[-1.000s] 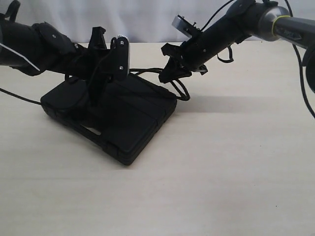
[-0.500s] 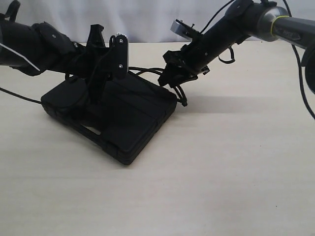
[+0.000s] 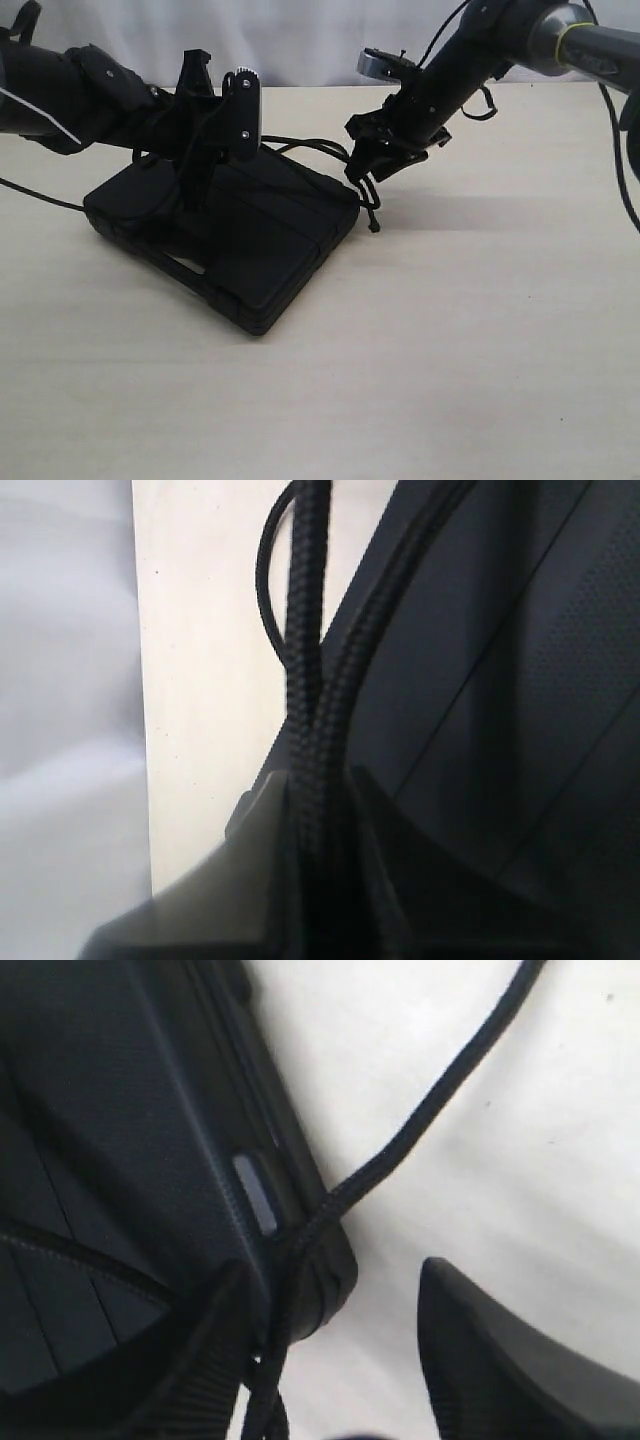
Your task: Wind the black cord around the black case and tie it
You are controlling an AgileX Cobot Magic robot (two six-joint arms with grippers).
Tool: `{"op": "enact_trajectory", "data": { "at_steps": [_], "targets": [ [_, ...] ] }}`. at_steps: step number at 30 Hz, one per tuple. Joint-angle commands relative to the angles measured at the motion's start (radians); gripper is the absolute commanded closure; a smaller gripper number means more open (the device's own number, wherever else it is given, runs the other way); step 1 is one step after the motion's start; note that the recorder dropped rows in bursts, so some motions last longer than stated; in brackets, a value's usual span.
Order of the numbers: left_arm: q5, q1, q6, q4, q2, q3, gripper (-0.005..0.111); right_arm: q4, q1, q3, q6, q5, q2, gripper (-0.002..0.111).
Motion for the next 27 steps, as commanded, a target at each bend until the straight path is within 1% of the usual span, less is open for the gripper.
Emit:
{"op": "enact_trajectory", "data": {
  "at_steps": [1,3,5,6,8,9,11,14,16,17,20,25,27],
  "targets": [
    [-0.023,-0.010,0.027,-0.013,-0.010,-0.006,0.107,-0.107,-0.035,-0.027,0.073,0.002,-0.088,0.059],
    [-0.020,-0.010,0.027,-0.013,-0.010,-0.006,0.107,-0.129,-0.077,0.026,0.071,0.002,-0.170,0.059],
    [-0.020,-0.010,0.027,-0.015,-0.008,-0.006,0.107,-0.061,-0.107,0.162,-0.029,0.002,-0.259,0.059],
    [-0.018,-0.010,0.026,-0.020,-0.008,-0.006,0.107,-0.009,-0.114,0.257,-0.095,0.002,-0.306,0.059],
    [-0.016,-0.010,0.026,-0.058,-0.008,-0.006,0.107,0.108,-0.114,0.425,-0.215,0.002,-0.355,0.059],
    [-0.016,-0.010,0.026,-0.080,-0.008,-0.006,0.107,0.201,-0.103,0.533,-0.314,-0.070,-0.366,0.059],
    [-0.016,-0.010,0.026,-0.105,-0.008,-0.006,0.107,0.241,-0.078,0.609,-0.402,-0.139,-0.357,0.059],
    [-0.016,-0.010,0.026,-0.105,-0.008,-0.006,0.107,0.241,-0.054,0.644,-0.461,-0.174,-0.341,0.059],
    [-0.016,-0.010,0.026,-0.105,-0.008,-0.006,0.107,0.245,-0.040,0.651,-0.455,-0.247,-0.323,0.059],
    [-0.016,-0.010,0.026,-0.105,-0.008,-0.006,0.107,0.243,-0.031,0.651,-0.420,-0.326,-0.313,0.059],
    [-0.016,-0.010,0.026,-0.105,-0.008,-0.006,0.107,0.245,-0.020,0.651,-0.413,-0.403,-0.296,0.059],
    [-0.012,-0.010,0.026,-0.105,-0.008,-0.006,0.107,0.263,-0.005,0.651,-0.423,-0.439,-0.264,0.059],
    [0.000,-0.010,0.026,-0.105,-0.008,-0.006,0.107,0.263,0.002,0.651,-0.434,-0.431,-0.260,0.063]
  ]
}}
